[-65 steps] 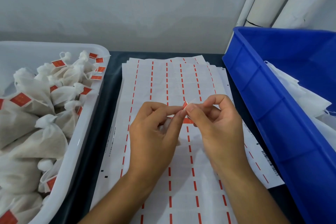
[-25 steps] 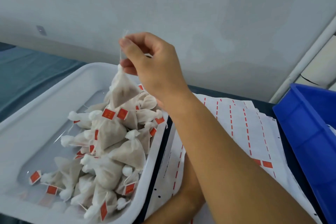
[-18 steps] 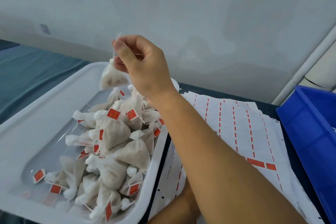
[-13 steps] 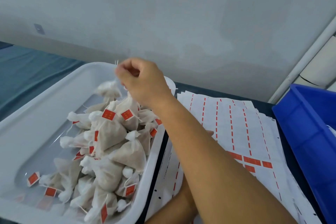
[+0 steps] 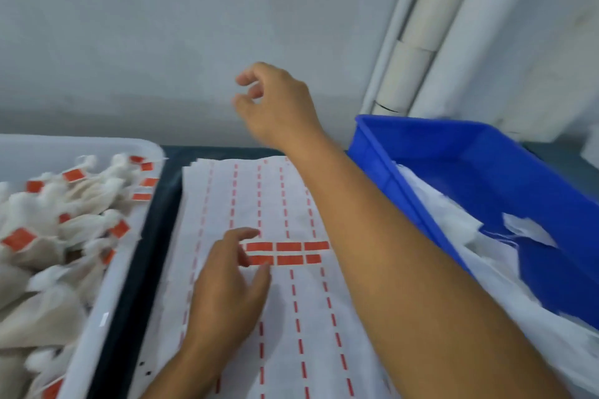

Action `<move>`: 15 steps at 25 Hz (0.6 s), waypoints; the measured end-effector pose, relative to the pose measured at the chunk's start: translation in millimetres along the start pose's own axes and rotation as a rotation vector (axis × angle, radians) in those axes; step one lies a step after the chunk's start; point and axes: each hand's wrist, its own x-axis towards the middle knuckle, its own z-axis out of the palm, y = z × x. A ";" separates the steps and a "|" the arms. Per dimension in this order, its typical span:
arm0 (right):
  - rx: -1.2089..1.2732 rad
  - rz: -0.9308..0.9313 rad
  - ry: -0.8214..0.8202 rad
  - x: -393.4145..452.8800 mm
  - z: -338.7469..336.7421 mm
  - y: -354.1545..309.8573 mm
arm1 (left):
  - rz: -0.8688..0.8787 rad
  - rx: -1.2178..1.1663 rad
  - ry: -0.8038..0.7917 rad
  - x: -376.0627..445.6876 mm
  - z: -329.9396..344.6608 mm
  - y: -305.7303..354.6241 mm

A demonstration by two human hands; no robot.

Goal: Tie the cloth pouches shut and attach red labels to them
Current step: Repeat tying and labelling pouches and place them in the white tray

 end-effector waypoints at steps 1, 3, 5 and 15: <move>-0.056 0.062 0.024 4.4 -18.2 18.9 | -0.024 0.090 0.024 -26.6 -2.5 -28.0; -0.161 0.192 0.055 9.3 -53.6 58.2 | -0.056 0.015 0.020 -29.5 3.6 -31.3; -0.319 0.325 0.044 8.7 -87.5 98.8 | 0.026 0.084 0.022 -33.9 11.7 -23.2; -0.631 0.743 -0.354 -44.6 -161.1 210.8 | 0.033 0.043 -0.027 -27.1 11.3 -30.9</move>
